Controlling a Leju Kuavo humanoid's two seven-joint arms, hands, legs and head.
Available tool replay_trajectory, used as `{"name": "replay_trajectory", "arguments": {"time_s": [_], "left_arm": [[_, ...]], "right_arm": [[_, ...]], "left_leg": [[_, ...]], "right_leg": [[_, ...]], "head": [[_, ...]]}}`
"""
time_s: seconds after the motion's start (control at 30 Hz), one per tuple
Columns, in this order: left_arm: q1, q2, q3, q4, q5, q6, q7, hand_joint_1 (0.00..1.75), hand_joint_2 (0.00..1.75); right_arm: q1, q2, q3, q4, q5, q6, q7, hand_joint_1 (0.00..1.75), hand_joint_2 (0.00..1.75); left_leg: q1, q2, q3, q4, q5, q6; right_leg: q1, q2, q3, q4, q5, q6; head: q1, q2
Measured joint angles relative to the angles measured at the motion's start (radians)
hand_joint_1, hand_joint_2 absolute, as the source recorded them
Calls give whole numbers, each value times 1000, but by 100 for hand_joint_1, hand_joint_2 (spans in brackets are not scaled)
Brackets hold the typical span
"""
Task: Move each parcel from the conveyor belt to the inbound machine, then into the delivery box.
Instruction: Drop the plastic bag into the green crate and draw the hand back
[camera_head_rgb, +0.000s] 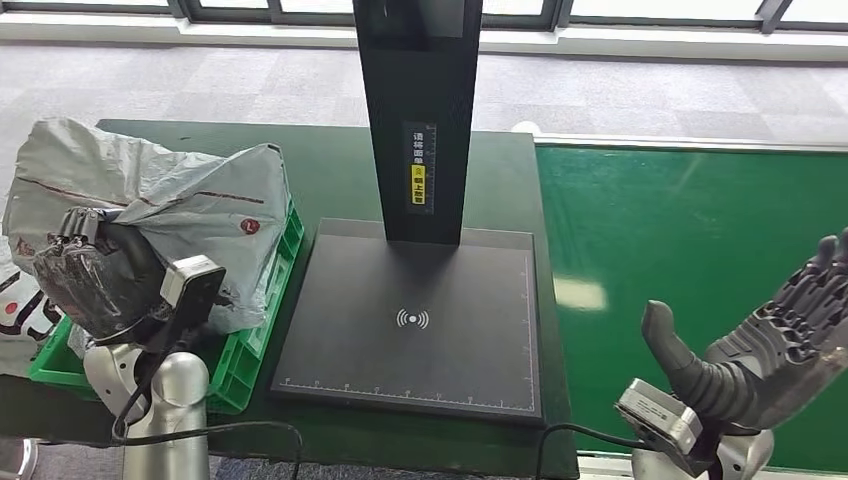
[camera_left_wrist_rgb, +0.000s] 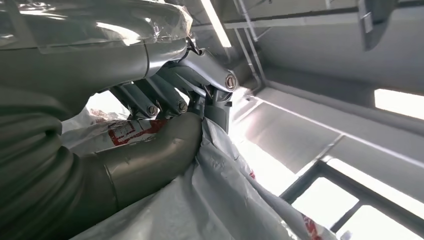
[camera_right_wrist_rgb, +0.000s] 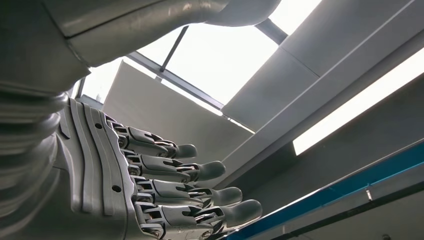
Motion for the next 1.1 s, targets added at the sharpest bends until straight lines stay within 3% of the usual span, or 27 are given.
{"name": "replay_trajectory", "arguments": {"time_s": [0.27, 0.5, 0.63, 0.9, 1.1], "left_arm": [[-125, 56, 177, 267, -137, 0, 117, 175, 175], [-197, 122, 246, 452, -189, 0, 157, 175, 175], [-212, 133, 259, 493, -195, 0, 159, 4, 175], [-225, 124, 309, 490, -144, 0, 49, 0, 175], [-225, 78, 363, 429, -56, 0, -101, 0, 175]], "right_arm": [[0, 0, 0, 1, 8, 0, 5, 0, 175], [-2, 0, 2, 8, 22, 0, 16, 0, 175], [-2, 0, 2, 11, 24, 0, 17, 0, 175], [-3, 1, 3, 18, 37, 0, 27, 0, 175], [-4, 1, 3, 22, 43, 0, 34, 0, 175]], "left_leg": [[0, -1, 6, 0, 1, -1], [0, -2, 6, 0, 2, -1], [0, -2, 6, 0, 2, -1], [0, -2, 6, 0, 2, -1], [0, -2, 5, 0, 2, -1]], "right_leg": [[0, 0, -1, 1, 0, 0], [0, -1, -1, 1, 0, 0], [0, -1, -1, 1, 0, 0], [0, -1, -1, 1, 0, 0], [0, -1, -1, 1, 0, 0]], "head": [[0, 0], [0, 0], [0, 0], [0, 0], [0, 0]]}}
